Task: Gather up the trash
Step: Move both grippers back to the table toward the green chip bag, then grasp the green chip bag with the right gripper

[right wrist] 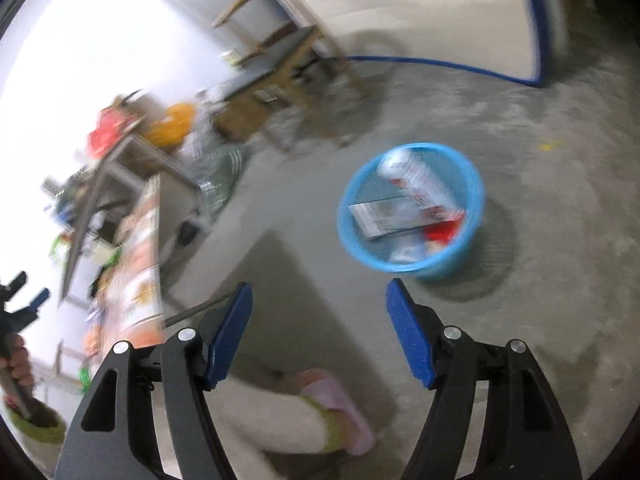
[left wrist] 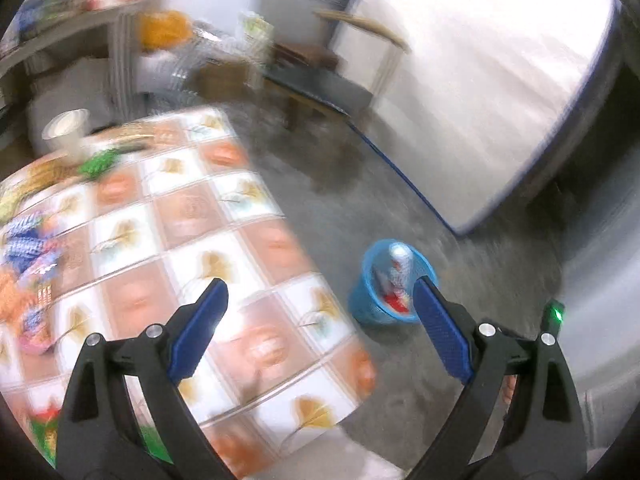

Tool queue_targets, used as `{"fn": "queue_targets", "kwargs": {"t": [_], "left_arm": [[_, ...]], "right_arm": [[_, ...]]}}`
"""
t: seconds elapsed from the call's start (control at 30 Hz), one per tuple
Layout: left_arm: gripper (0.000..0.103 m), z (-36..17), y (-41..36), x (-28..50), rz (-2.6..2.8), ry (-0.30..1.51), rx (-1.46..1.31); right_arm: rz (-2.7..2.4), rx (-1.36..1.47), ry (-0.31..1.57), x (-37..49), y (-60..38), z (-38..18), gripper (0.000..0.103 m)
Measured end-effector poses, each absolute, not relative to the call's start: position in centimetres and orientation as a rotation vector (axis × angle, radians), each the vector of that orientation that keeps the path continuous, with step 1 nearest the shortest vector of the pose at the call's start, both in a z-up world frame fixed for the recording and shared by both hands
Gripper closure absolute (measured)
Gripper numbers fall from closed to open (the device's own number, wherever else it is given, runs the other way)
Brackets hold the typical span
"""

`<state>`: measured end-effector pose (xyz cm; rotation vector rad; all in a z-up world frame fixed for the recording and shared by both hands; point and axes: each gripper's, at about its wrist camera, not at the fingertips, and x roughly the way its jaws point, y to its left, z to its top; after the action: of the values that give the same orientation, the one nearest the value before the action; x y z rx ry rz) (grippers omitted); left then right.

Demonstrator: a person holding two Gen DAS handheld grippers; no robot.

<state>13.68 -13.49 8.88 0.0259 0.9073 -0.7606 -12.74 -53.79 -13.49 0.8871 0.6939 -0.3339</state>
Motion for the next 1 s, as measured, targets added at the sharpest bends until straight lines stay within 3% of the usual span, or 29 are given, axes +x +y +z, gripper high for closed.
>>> {"fn": "queue_targets", "kwargs": {"t": [0.2,0.4,0.6,1.0], "left_arm": [[0.014,11.1,1.2,11.8,-0.418,0.765,-0.071],[0.014,8.5,13.1,8.9,-0.178,0.777,-0.237],[0.014,3.7,18.6,6.9,-0.11,0.866,-0.337],[0.014,0.4,20.9,7.3,-0.114,0.875,-0.355]], "right_arm": [[-0.11,0.804,0.688,-7.5,-47.6,-9.1,0.027],[0.159,0.791,0.75,-2.8,-40.2,-6.8,0.027],[0.436,0.791,0.824,1.0,-31.2,-5.6,0.027],[0.672,0.701,1.041,8.5,-17.3,-6.5,0.027]]}}
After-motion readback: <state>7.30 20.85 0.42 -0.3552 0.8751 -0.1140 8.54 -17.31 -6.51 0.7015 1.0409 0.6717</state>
